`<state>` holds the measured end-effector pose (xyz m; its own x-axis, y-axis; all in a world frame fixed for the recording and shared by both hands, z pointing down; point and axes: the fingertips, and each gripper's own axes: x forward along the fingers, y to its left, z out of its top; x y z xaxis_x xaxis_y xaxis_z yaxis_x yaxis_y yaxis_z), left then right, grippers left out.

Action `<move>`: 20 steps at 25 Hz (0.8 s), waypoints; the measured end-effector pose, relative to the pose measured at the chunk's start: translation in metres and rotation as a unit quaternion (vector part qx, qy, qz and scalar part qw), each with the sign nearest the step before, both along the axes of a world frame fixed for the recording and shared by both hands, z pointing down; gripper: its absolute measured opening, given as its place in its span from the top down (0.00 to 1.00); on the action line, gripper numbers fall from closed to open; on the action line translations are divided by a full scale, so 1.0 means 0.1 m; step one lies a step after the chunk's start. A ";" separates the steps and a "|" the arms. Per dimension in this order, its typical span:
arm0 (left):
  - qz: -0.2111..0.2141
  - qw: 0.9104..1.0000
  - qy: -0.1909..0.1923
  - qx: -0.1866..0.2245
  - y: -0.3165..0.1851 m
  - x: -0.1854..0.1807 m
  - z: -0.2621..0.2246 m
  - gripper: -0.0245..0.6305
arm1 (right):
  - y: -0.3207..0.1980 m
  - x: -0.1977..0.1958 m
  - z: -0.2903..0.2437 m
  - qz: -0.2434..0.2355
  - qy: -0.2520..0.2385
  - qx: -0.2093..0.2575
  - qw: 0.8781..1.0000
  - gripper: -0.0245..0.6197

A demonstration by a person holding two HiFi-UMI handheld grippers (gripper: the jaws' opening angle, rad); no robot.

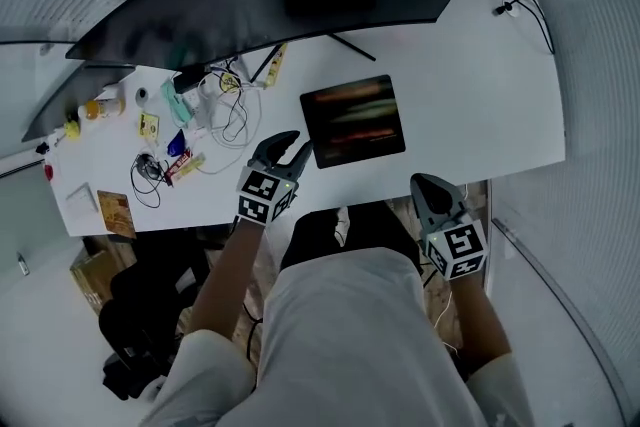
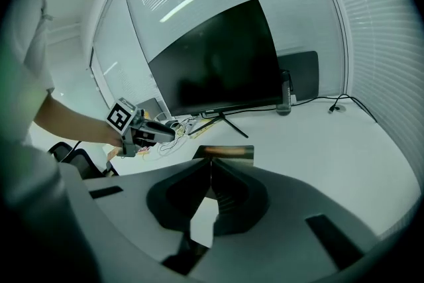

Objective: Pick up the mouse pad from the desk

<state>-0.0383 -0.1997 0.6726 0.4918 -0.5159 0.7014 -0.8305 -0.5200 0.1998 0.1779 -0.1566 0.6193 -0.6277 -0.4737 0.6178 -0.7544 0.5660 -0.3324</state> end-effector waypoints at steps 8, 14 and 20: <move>0.076 0.992 -0.091 -0.036 -0.24 -0.04 0.65 0.61 | 0.01 -0.07 0.27 -0.026 -0.009 -0.025 0.999 0.92; 0.143 0.975 -0.147 -0.082 -0.33 -0.11 1.06 0.50 | 0.00 -0.18 0.37 -0.038 -0.023 -0.038 0.998 0.92; 0.184 0.958 -0.181 -0.122 -0.41 -0.15 1.34 0.43 | 0.02 -0.19 0.45 -0.042 -0.029 -0.049 0.998 0.92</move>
<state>-0.0534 -0.2410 0.8070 0.3106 -0.1526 0.9382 -0.6378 -0.7653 0.0867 0.1589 -0.1541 0.6638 -0.6985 -0.3577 0.6198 -0.6839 0.5886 -0.4311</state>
